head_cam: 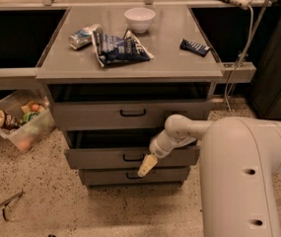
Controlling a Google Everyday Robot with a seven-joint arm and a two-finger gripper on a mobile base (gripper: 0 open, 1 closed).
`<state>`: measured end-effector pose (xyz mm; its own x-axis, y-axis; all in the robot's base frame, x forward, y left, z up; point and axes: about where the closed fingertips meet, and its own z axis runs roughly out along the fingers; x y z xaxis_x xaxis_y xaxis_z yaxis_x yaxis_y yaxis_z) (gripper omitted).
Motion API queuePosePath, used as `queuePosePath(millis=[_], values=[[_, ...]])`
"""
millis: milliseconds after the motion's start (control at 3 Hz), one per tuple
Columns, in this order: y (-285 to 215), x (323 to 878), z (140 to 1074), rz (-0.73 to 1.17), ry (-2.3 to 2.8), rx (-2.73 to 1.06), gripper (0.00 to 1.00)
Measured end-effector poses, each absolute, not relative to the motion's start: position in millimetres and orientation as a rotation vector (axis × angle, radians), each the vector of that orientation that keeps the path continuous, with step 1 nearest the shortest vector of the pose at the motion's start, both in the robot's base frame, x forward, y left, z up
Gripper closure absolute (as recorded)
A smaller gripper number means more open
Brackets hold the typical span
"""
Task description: Open middle drawer
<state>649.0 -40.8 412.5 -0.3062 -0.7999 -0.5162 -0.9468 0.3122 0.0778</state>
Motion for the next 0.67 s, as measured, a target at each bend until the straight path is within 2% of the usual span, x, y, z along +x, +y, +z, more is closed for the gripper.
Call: queuePosePath(millis=[667], values=[[-44.0, 628.3, 415.8, 0.541, 2.233, -1.519, 0.00]])
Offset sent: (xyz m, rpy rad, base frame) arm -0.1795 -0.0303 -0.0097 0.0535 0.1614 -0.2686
